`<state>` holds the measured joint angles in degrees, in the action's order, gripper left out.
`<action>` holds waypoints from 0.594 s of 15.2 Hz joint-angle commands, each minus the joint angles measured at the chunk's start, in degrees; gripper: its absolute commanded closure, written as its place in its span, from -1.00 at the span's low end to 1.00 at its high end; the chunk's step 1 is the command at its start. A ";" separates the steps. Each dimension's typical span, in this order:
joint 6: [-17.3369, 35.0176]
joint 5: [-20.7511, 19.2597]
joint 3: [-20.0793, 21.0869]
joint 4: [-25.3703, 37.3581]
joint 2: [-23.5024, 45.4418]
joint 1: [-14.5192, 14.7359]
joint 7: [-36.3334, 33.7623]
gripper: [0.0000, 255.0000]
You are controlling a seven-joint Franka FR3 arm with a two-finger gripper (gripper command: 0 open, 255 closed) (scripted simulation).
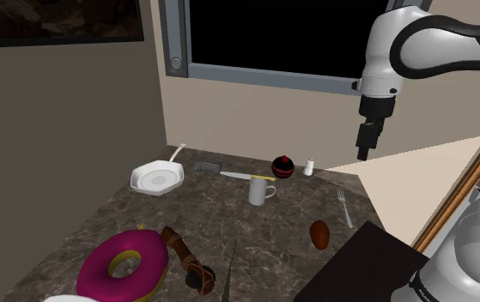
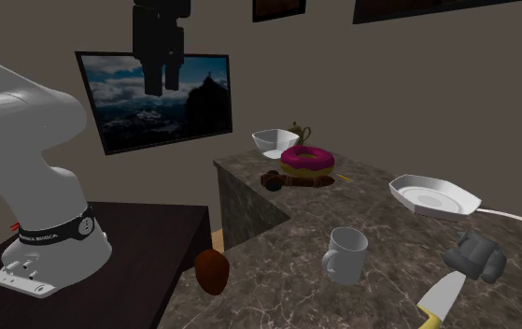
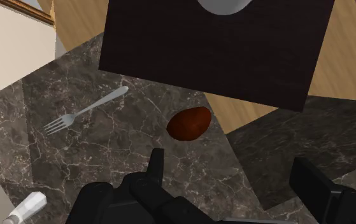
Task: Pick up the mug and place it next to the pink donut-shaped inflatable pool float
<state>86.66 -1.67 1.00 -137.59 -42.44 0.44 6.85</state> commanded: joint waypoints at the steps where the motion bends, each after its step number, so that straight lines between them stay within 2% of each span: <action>1: 0.00 0.00 0.00 0.00 0.00 0.00 0.00 -1.00; 9: 17.64 1.00 1.08 -3.22 11.64 0.50 -1.63 -1.00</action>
<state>101.55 -0.71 2.00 -140.71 -32.89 0.93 5.36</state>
